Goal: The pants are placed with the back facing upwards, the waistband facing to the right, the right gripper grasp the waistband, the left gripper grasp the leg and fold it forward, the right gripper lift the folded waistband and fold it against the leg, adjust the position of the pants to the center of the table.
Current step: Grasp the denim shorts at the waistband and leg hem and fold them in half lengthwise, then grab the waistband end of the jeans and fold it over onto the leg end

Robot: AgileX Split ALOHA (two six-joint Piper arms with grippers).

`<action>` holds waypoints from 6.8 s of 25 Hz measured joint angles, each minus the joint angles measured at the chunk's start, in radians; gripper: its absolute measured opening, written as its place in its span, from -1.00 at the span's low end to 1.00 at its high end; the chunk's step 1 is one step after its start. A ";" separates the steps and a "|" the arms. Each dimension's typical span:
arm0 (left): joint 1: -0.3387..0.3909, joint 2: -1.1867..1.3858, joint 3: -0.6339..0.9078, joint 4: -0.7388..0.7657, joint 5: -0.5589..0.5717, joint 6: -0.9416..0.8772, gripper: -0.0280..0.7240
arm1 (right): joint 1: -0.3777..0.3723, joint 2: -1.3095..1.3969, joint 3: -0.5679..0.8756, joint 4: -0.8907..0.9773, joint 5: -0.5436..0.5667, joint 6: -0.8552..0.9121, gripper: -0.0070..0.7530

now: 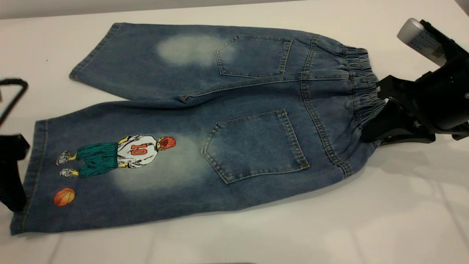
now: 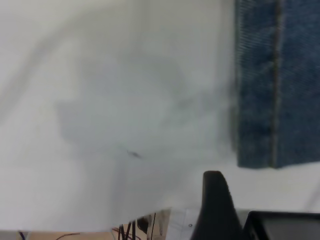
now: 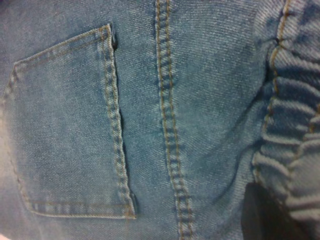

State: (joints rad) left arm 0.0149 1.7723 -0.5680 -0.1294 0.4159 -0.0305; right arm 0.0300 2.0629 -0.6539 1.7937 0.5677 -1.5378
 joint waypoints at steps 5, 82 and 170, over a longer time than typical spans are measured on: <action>-0.049 0.091 -0.008 -0.032 -0.071 0.023 0.25 | 0.000 0.000 0.000 0.000 0.002 0.000 -0.87; -0.103 0.352 -0.724 0.172 -0.690 0.195 0.38 | -0.018 -0.009 -0.461 -0.078 -0.294 0.115 0.77; -0.383 0.586 -1.195 0.079 0.247 0.284 0.53 | -0.173 0.079 -0.648 -0.561 0.156 0.440 -0.83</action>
State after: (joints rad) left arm -0.3686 2.3579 -1.7630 -0.0504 0.6626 0.2530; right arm -0.1430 2.1422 -1.3018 1.2326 0.7235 -1.0977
